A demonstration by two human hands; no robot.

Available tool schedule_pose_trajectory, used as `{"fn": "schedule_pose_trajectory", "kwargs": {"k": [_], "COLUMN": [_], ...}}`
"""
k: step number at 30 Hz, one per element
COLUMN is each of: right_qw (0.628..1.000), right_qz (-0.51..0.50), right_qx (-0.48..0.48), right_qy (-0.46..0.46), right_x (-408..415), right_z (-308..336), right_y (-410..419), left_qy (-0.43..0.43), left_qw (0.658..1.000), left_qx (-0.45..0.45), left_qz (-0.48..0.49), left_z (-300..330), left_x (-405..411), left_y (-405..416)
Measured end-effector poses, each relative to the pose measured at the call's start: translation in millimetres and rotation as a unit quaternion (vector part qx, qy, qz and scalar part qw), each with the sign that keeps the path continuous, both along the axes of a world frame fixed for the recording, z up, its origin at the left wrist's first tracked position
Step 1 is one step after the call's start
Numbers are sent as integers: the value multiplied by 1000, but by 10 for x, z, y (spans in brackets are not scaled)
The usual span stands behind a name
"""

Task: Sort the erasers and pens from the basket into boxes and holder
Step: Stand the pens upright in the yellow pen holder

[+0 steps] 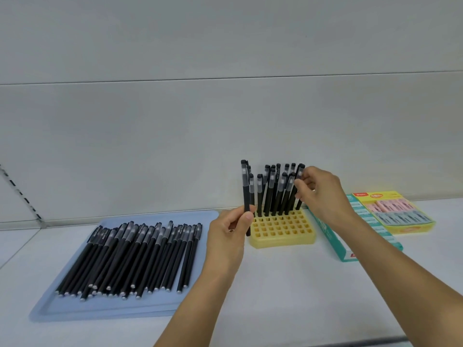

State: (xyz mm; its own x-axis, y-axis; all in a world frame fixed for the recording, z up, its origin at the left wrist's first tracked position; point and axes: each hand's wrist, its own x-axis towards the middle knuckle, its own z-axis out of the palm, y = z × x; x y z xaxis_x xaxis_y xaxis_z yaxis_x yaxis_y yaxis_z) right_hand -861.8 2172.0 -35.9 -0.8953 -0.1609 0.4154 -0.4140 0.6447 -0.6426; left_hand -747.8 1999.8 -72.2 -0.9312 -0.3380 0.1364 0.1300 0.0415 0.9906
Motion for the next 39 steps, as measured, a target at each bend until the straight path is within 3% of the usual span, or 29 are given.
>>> {"fn": "schedule_pose_trajectory", "kwargs": {"k": [5, 8, 10, 12, 15, 17, 20, 22, 24, 39], "right_qw": [997, 991, 998, 987, 979, 975, 984, 992, 995, 998], "right_qz": [-9, -93, -39, 82, 111, 83, 22, 3, -1, -19], "right_qx": [42, 91, -20, -137, -169, -207, -179, -127, -98, 16], "right_qy": [-61, 9, 33, -7, -11, -10, 4, -5, -21, -51], "right_x": [-44, 91, 290, 459, 483, 412, 258, 146, 72, -102], "right_z": [-46, 67, 245, 411, 512, 528, 445, 333, 225, -19], "right_y": [-23, 15, -49, -171, -198, -88, 112, 179, 200, 93], "left_qy": [3, 5, 19, 41, 75, 108, 166, 162, 137, 105], "left_qw": [1000, 999, 997, 990, 966, 932, 824, 760, 730, 751], "left_qx": [-10, -28, -66, -130, -241, -347, -539, -628, -669, -652], "left_qz": [-14, -15, -19, -35, -54, -14, 59, 41, 13, -21], "left_z": [24, 13, 17, 51, 161, 223, 251, 226, 221, 305], "left_x": [-10, -44, -96, -153, -221, -290, -470, -597, -665, -602], "left_y": [16, 25, 69, 153, 284, 297, 207, 141, 93, 64]}}
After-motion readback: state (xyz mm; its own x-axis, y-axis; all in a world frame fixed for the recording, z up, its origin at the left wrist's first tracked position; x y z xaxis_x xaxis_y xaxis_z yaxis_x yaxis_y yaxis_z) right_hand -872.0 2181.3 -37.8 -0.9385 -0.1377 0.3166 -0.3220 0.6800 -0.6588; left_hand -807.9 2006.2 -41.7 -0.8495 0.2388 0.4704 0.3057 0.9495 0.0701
